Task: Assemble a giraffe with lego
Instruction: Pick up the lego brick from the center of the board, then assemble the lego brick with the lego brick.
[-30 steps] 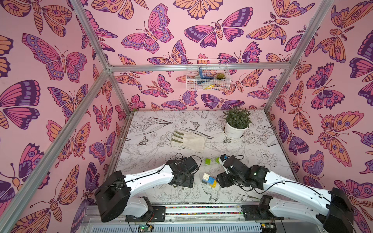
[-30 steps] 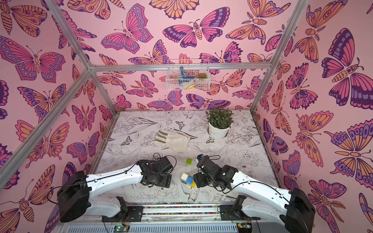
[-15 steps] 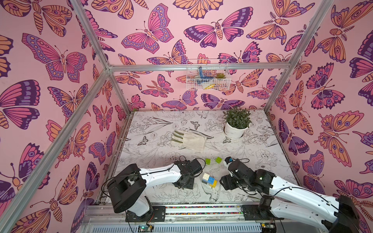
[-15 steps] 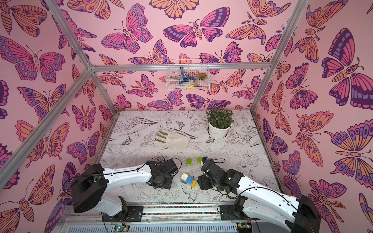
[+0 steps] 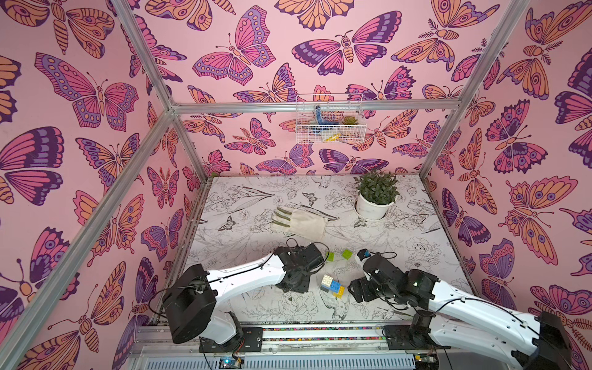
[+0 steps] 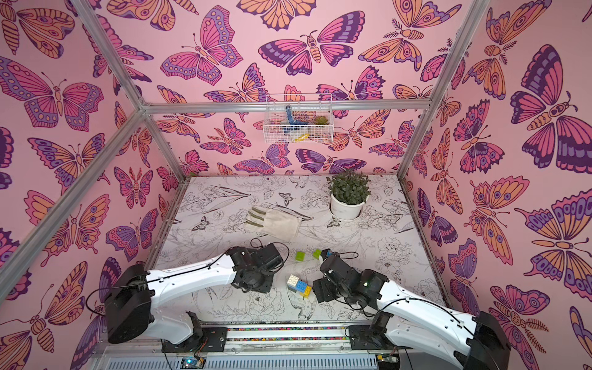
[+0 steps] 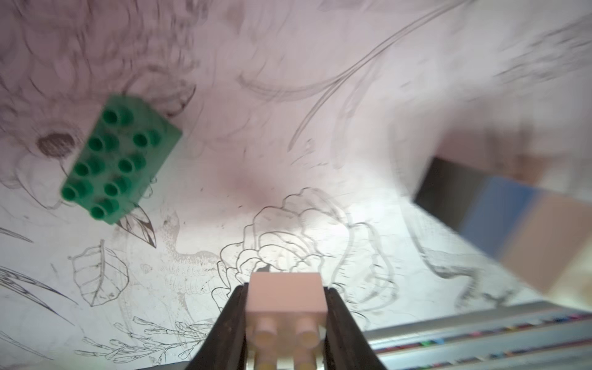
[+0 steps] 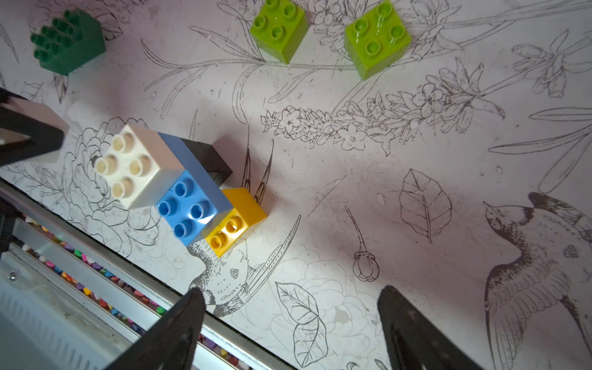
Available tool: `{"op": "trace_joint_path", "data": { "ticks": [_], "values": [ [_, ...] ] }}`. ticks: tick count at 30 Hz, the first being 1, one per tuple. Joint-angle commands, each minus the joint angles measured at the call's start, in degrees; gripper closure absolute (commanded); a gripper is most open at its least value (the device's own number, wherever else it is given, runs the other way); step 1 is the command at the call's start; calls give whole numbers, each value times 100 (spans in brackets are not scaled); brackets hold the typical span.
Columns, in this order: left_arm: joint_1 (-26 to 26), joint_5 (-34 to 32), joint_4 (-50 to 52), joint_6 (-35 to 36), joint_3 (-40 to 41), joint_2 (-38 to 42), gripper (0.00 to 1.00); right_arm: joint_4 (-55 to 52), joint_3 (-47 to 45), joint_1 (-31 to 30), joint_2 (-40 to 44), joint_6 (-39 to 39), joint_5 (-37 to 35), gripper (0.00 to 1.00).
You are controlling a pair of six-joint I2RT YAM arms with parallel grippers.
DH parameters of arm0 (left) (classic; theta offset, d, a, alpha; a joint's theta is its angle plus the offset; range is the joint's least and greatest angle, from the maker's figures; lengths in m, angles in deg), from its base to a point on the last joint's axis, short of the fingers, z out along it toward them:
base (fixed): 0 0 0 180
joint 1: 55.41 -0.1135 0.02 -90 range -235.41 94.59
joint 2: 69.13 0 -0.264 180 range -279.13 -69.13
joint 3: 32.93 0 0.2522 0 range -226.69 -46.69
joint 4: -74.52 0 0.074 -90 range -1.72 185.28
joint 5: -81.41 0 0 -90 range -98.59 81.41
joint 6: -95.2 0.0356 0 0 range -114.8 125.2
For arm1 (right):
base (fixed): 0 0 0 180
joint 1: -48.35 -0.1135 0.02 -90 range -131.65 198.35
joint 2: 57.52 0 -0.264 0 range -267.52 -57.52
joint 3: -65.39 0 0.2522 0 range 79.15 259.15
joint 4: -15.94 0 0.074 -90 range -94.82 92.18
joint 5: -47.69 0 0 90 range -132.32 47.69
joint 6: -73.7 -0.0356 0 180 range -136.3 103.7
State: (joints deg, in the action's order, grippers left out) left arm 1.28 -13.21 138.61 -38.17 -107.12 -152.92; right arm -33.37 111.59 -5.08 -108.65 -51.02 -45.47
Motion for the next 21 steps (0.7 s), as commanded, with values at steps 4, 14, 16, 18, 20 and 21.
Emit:
{"op": "trace_joint_path", "data": {
  "ticks": [4, 14, 16, 18, 20, 21],
  "values": [
    [126, 6, 978, 865, -1323, -153, 100, -208, -387, 8, 556, -554, -444, 12],
    [608, 23, 988, 902, -2246, -1189, 100, -399, -584, 8, 1176, -861, -664, 12],
    [676, -34, 993, 920, -2320, -1349, 100, -450, -573, 4, 1158, -843, -627, 12],
    [707, -56, 950, 965, -2334, -1424, 100, -470, -580, 8, 1161, -843, -632, 12],
    [721, -27, 898, 1011, -2334, -1502, 100, -470, -590, 8, 1186, -843, -638, 12],
    [734, -7, 868, 1032, -2344, -1530, 100, -472, -582, 8, 1193, -836, -632, 3]
  ]
}}
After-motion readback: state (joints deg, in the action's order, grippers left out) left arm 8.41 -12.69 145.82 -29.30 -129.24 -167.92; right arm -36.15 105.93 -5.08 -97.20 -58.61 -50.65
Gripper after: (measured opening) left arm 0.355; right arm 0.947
